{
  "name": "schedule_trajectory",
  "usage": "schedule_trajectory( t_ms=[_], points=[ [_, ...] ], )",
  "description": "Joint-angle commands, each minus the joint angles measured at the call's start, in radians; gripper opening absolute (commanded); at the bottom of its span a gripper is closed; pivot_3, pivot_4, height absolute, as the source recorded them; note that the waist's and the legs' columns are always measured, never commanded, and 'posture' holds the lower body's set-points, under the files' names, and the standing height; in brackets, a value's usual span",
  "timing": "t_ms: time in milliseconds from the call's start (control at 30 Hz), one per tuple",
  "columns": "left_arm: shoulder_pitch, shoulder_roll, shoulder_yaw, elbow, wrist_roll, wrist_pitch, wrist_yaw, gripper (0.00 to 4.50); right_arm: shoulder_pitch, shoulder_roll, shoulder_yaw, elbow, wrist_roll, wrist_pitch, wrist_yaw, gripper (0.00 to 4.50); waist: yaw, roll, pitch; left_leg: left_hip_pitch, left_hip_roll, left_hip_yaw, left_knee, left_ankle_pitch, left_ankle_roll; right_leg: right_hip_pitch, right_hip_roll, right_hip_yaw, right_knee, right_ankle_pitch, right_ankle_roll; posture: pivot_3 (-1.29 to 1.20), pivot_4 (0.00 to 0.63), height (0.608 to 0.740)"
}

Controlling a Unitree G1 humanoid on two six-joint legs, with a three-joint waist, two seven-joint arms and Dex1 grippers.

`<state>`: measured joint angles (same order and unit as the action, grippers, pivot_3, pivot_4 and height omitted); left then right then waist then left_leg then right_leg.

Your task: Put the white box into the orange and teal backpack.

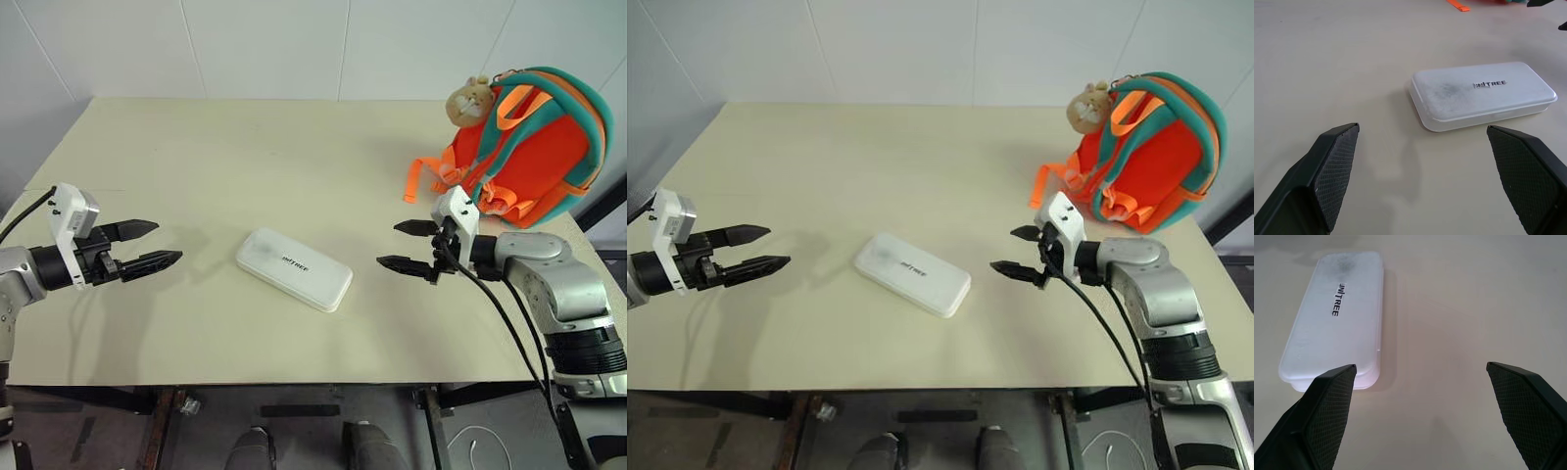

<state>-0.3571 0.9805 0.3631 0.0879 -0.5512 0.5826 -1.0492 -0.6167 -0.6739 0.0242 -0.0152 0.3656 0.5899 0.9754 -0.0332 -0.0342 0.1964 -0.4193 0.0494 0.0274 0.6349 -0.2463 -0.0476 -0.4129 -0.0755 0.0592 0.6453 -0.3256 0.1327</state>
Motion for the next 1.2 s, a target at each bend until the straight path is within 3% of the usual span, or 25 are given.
schedule_trajectory(
  t_ms=[33, 400, 467, 600, 867, 933, 1200],
  points=[
    [-0.039, 0.006, -0.003, 0.015, 0.002, -0.016, -0.008, 4.47, 0.006, 0.013, -0.023, -0.063, 0.021, 0.005, -0.026, 4.5, 0.002, 0.0, 0.0, 0.0, 0.0, 0.0, 0.0, 0.0, 0.0, 0.0, 0.0, 0.0, 0.0, 0.0, 0.0, 0.0, 0.15, 0.74],
    [-0.089, -0.04, -0.05, 0.038, 0.022, -0.061, 0.009, 4.47, 0.02, 0.037, -0.01, -0.088, 0.026, 0.03, -0.068, 4.5, 0.002, 0.0, 0.0, 0.0, 0.0, 0.0, 0.002, 0.0, 0.0, 0.0, 0.0, 0.0, 0.0, 0.0, 0.0, 0.0, 0.15, 0.74],
    [-0.093, -0.042, -0.038, 0.051, 0.026, -0.075, 0.021, 3.88, 0.021, 0.041, 0.002, -0.107, 0.024, 0.042, -0.075, 4.5, -0.001, 0.0, 0.0, 0.0, 0.0, 0.0, 0.002, 0.0, 0.0, 0.0, 0.0, 0.0, 0.001, 0.0, 0.0, 0.0, 0.15, 0.74],
    [-0.091, -0.036, -0.044, 0.079, 0.042, -0.095, 0.014, 2.64, 0.015, 0.045, 0.022, -0.11, 0.01, 0.059, -0.09, 3.56, 0.001, 0.0, 0.0, 0.0, 0.0, 0.0, 0.001, 0.0, 0.0, 0.0, 0.0, 0.0, 0.001, 0.0, 0.0, 0.0, 0.15, 0.74],
    [-0.19, -0.108, -0.103, 0.227, 0.114, -0.174, 0.061, 0.06, 0.05, 0.024, 0.083, -0.1, -0.055, 0.057, -0.098, 0.76, 0.006, 0.0, 0.0, -0.001, 0.0, -0.001, 0.004, 0.0, 0.0, 0.0, 0.001, 0.0, 0.002, 0.0, 0.001, 0.0, 0.15, 0.74],
    [-0.228, -0.13, -0.117, 0.285, 0.128, -0.2, 0.062, 0.0, 0.076, 0.011, 0.103, -0.103, -0.08, 0.057, -0.104, 0.03, 0.006, 0.0, 0.0, -0.001, 0.0, -0.001, 0.005, 0.0, 0.0, 0.001, 0.0, 0.0, 0.001, 0.0, 0.001, 0.0, 0.15, 0.74],
    [-0.401, -0.247, -0.191, 0.596, 0.206, -0.286, 0.05, 0.0, 0.152, 0.015, 0.165, -0.159, -0.149, 0.113, -0.16, 0.03, 0.005, 0.0, 0.0, -0.002, 0.0, -0.001, 0.012, -0.001, 0.002, 0.002, 0.001, 0.0, 0.004, 0.001, 0.002, 0.0, 0.15, 0.74]
  ],
)
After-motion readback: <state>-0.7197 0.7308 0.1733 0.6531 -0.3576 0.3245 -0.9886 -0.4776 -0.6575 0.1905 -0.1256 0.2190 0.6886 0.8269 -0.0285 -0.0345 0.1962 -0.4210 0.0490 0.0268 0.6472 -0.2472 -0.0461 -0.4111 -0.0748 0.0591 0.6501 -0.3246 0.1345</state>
